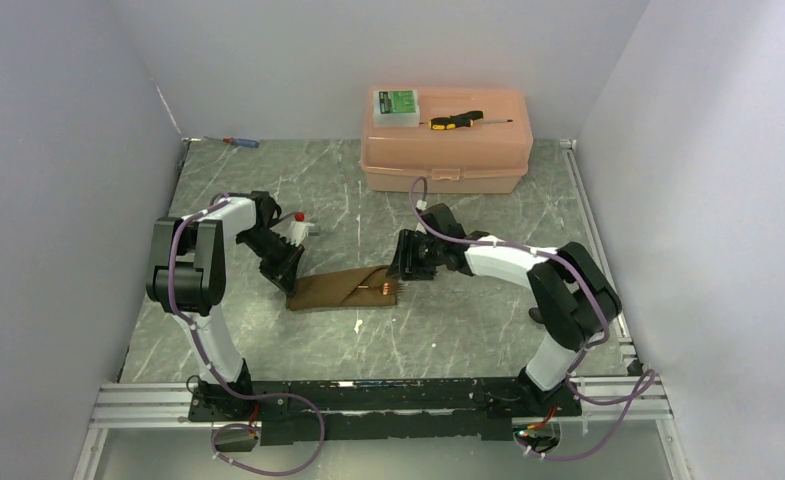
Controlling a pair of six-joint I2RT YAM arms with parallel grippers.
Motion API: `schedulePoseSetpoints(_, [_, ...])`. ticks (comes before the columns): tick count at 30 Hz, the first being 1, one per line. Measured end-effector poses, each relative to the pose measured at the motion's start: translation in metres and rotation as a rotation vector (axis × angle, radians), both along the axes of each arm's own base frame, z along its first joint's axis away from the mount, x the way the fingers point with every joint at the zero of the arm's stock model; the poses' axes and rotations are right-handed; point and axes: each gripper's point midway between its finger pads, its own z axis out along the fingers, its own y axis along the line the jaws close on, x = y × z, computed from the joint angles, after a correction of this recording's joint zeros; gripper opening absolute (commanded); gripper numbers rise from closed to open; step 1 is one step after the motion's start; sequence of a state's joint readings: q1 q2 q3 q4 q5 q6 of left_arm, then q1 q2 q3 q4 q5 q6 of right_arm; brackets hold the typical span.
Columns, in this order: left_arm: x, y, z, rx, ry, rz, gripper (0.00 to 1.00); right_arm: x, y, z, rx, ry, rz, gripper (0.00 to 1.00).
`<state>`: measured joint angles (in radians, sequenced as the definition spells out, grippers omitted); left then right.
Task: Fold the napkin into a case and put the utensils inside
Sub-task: Insert the fork into the folded napkin.
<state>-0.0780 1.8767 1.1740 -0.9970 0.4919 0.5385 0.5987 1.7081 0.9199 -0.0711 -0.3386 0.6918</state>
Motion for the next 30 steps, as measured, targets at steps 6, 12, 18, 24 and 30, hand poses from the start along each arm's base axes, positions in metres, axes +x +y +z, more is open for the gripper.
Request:
schedulePoseSetpoints(6, [0.0,0.0,0.0,0.0,0.0,0.0,0.13,-0.009,-0.023,0.019,-0.069,-0.047,-0.017,0.5])
schedulePoseSetpoints(12, [0.0,0.0,0.0,0.0,0.0,0.0,0.13,-0.026,-0.034,0.024,-0.076,-0.053,-0.023,0.49])
schedulePoseSetpoints(18, [0.0,0.0,0.0,0.0,0.0,0.0,0.14,-0.03,-0.032,0.007,-0.089,-0.001,-0.014,0.47])
schedulePoseSetpoints(24, [0.0,0.0,0.0,0.0,0.0,0.0,0.13,-0.025,-0.02,0.002,-0.04,0.01,-0.014,0.2])
schedulePoseSetpoints(30, [0.0,0.0,0.0,0.0,0.0,0.0,0.14,-0.025,-0.015,-0.001,-0.001,0.019,-0.026,0.16])
